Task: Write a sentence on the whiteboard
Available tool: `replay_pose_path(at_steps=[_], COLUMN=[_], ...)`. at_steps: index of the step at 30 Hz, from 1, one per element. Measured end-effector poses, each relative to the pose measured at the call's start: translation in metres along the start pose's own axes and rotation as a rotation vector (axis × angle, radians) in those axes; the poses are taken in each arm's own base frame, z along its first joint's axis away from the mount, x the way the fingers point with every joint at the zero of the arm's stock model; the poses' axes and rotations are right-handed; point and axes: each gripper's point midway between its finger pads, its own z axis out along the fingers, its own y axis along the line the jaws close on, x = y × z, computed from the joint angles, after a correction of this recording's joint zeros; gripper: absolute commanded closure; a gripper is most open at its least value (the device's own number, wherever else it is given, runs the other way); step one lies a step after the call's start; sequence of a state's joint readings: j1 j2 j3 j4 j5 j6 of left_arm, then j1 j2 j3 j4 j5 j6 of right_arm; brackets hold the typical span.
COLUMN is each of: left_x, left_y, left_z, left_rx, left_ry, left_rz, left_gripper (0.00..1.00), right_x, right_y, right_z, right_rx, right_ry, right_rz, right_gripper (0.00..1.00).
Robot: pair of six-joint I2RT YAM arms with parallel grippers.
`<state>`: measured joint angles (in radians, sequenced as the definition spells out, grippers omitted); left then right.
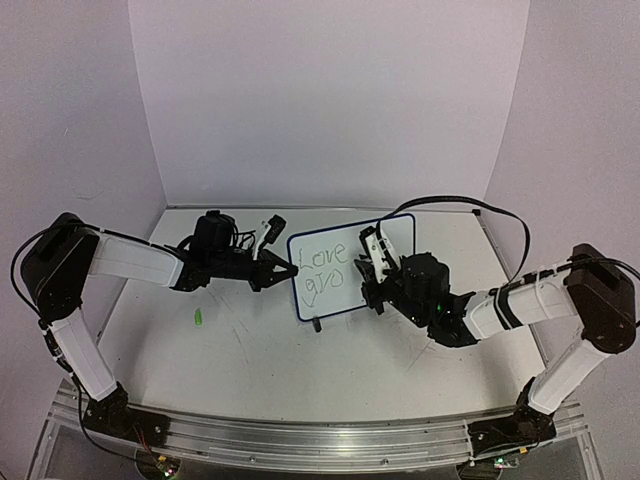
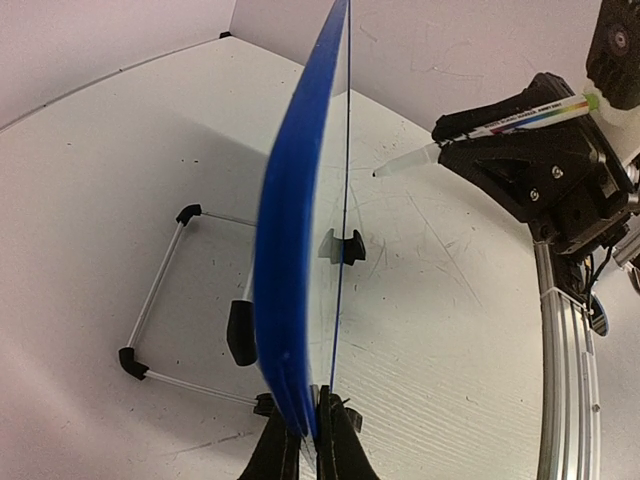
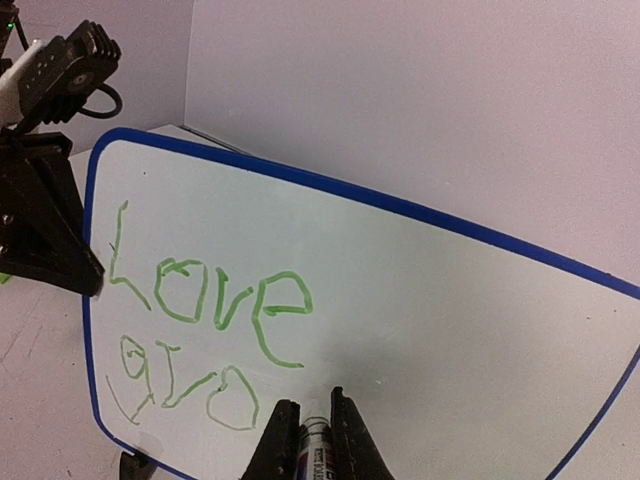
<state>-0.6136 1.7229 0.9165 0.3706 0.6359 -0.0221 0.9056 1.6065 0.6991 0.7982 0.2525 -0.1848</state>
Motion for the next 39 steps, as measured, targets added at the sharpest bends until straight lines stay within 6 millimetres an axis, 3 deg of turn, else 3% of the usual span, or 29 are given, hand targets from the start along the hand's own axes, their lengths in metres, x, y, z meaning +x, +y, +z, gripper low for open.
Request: replay_pose_path(at_steps=[15, 31, 39], left_x=[0.0, 0.0, 0.0], left_y=[0.0, 0.0, 0.0], left_z=[0.0, 0.0, 0.0], left_rx=[-0.001, 0.0, 0.0], left_ry=[0.0, 0.0, 0.001], left_rz=[0.008, 0.008, 0.008], left_gripper=[1.0, 1.0, 1.0], right_x=[0.015, 0.0, 0.013], right_y=[0.028, 0.024, 0.023], right_z=[0.005, 0.005, 0.01], right_rx=[-0.092, -0.071, -0.049], right_ry=[0.024, -0.05, -0.025], right_rz=[-0.061, -0.077, -0.09], right_gripper=[1.0, 1.0, 1.0])
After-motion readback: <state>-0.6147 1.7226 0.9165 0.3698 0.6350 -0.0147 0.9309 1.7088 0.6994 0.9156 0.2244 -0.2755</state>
